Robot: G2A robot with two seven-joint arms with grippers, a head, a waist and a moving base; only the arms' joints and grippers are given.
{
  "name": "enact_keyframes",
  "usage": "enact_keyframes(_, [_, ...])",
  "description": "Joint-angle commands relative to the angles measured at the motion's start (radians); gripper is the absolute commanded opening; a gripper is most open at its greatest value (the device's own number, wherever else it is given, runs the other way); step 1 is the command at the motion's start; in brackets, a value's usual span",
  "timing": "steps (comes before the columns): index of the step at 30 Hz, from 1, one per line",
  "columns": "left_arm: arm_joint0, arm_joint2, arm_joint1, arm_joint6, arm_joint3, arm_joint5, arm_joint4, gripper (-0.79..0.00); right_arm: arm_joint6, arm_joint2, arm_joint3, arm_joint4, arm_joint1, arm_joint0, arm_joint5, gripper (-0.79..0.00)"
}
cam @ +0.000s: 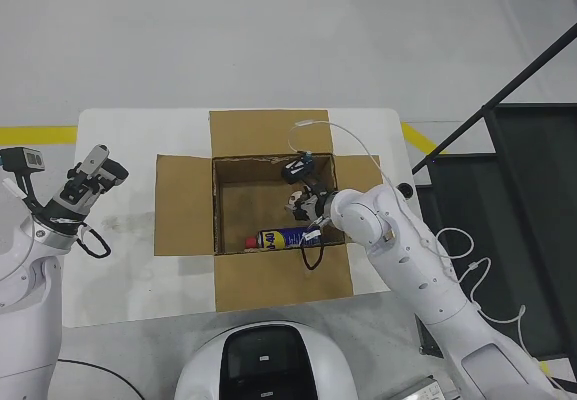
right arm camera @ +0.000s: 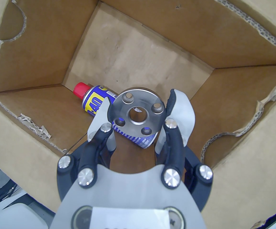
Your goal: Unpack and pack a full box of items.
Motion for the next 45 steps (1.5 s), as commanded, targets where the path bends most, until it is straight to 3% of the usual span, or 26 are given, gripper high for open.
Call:
enact_keyframes(1, [0.0,0.0,0.0,0.0,0.0,0.0,0.0,0.0,0.0,0.0,0.0,0.0,0.0,0.0,0.0,-0.785])
enact_keyframes(12, [0.0,0.0,0.0,0.0,0.0,0.0,0.0,0.0,-0.008,0.0,-0.001,0.004,0.0,-0.006,-0.002,-0.785])
enact_keyframes(14, [0.0,0.0,0.0,0.0,0.0,0.0,0.0,0.0,0.028,0.022,-0.02,0.073,0.003,-0.021,-0.018,-0.785])
enact_keyframes(18, [0.0,0.0,0.0,0.0,0.0,0.0,0.0,0.0,0.118,0.13,-0.147,0.1,0.027,-0.078,-0.029,-0.785])
enact_keyframes(24, [0.0,0.0,0.0,0.0,0.0,0.0,0.0,0.0,0.194,0.369,-0.357,0.152,0.065,-0.247,-0.035,-0.785])
enact_keyframes(31, [0.0,0.0,0.0,0.0,0.0,0.0,0.0,0.0,0.193,0.606,-0.408,0.276,0.088,-0.417,-0.051,-0.785])
enact_keyframes(45, [0.0,0.0,0.0,0.0,0.0,0.0,0.0,0.0,0.183,0.619,-0.413,0.294,0.091,-0.437,-0.055,-0.785])
